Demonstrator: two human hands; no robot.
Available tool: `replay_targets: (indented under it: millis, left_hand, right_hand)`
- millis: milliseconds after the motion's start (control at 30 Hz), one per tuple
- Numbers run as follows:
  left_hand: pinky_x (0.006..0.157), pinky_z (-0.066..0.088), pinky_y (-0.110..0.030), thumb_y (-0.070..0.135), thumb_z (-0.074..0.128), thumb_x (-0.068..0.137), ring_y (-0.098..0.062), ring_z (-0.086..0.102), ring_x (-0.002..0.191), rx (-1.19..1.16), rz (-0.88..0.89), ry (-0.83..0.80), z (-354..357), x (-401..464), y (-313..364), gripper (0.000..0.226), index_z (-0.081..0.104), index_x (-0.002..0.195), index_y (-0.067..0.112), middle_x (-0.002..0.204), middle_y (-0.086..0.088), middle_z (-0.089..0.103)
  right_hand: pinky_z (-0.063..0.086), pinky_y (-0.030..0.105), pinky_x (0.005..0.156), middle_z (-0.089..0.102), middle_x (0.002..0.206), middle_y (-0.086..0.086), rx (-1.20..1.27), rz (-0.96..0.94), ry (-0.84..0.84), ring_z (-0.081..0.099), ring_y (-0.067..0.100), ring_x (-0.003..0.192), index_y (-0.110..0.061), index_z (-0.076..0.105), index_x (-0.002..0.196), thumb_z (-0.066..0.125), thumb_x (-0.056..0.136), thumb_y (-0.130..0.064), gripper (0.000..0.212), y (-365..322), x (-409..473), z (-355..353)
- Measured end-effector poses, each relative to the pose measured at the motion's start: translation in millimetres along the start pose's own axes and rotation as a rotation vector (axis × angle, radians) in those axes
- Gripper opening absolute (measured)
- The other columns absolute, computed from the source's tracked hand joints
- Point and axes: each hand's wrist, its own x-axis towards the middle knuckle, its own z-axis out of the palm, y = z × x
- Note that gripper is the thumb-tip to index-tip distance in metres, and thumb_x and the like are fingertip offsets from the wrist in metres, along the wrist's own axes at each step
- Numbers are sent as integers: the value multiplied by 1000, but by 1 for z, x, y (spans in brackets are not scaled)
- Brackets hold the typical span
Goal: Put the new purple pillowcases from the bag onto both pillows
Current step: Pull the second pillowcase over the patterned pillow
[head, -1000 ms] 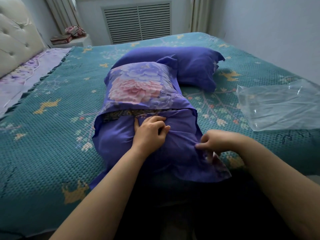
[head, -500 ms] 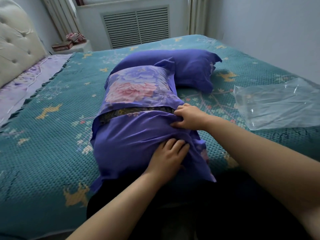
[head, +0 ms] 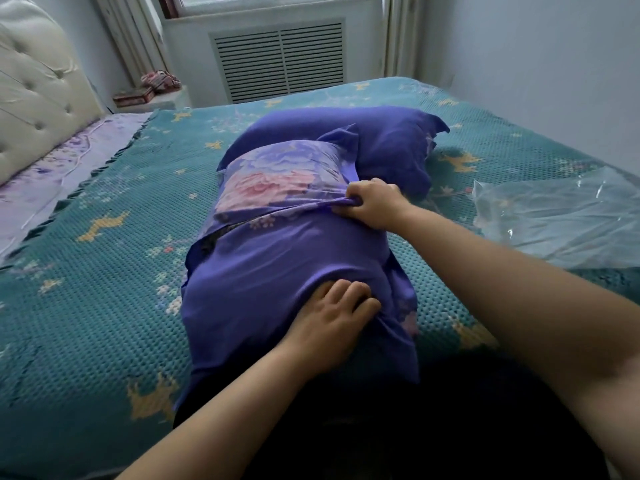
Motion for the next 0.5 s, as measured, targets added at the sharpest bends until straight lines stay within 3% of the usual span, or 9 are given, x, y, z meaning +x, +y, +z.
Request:
replay_targets:
  millis: [67, 133, 233, 333, 400, 433, 500]
  left_hand:
    - [98, 35, -40, 31, 64, 71, -27, 49, 108, 83, -68, 20, 0, -6, 0, 50, 55, 118, 19, 124, -5, 53]
    - [106, 30, -49, 35, 65, 68, -28, 46, 115, 167, -170, 19, -2, -8, -1, 58, 54, 123, 18, 129, -6, 54]
    - [105, 29, -54, 25, 63, 72, -24, 54, 105, 188, -183, 63, 0, -8, -2, 28, 65, 100, 24, 109, 3, 64]
    - [104, 30, -44, 19, 59, 71, -18, 59, 94, 104, -43, 56, 7, -12, -1, 16, 68, 84, 23, 89, 9, 66]
    - [99, 33, -36, 18, 59, 70, -18, 61, 88, 37, 22, 46, 6, -15, -1, 18, 69, 84, 22, 87, 9, 66]
    - [94, 35, -34, 17, 59, 69, -18, 62, 85, 2, 17, 62, 4, -13, -3, 18, 70, 84, 21, 87, 8, 67]
    - [85, 40, -34, 16, 63, 69, -20, 62, 81, -55, -41, 92, 1, -4, -8, 18, 71, 84, 19, 86, 7, 68]
  right_hand:
    - [39, 36, 96, 49, 115, 10, 55, -10, -225, 47, 30, 110, -26, 57, 94, 63, 83, -50, 27, 6, 1, -10]
    - [48, 38, 91, 50, 117, 10, 37, 22, -426, 53, 30, 106, -24, 58, 105, 70, 81, -33, 28, 15, 2, -21]
    - [56, 39, 70, 55, 108, 9, -144, 177, -619, 61, 29, 94, -16, 53, 116, 72, 81, -17, 41, 18, -8, -22]
    - [52, 23, 49, 67, 79, 11, -243, 277, -775, 65, 18, 56, 2, 60, 108, 62, 90, -19, 28, 17, -13, -7]
    - [47, 18, 40, 67, 56, 7, -96, 300, -620, 61, 13, 40, 0, 64, 88, 60, 91, -18, 19, 21, -7, -9]
    - [49, 19, 42, 67, 56, 8, 46, 323, -480, 63, 15, 42, -5, 63, 80, 62, 89, -17, 16, 22, -3, -14]
    - [53, 28, 59, 71, 75, 12, 196, 325, -151, 70, 25, 65, -12, 64, 76, 66, 84, -19, 11, 24, 3, -15]
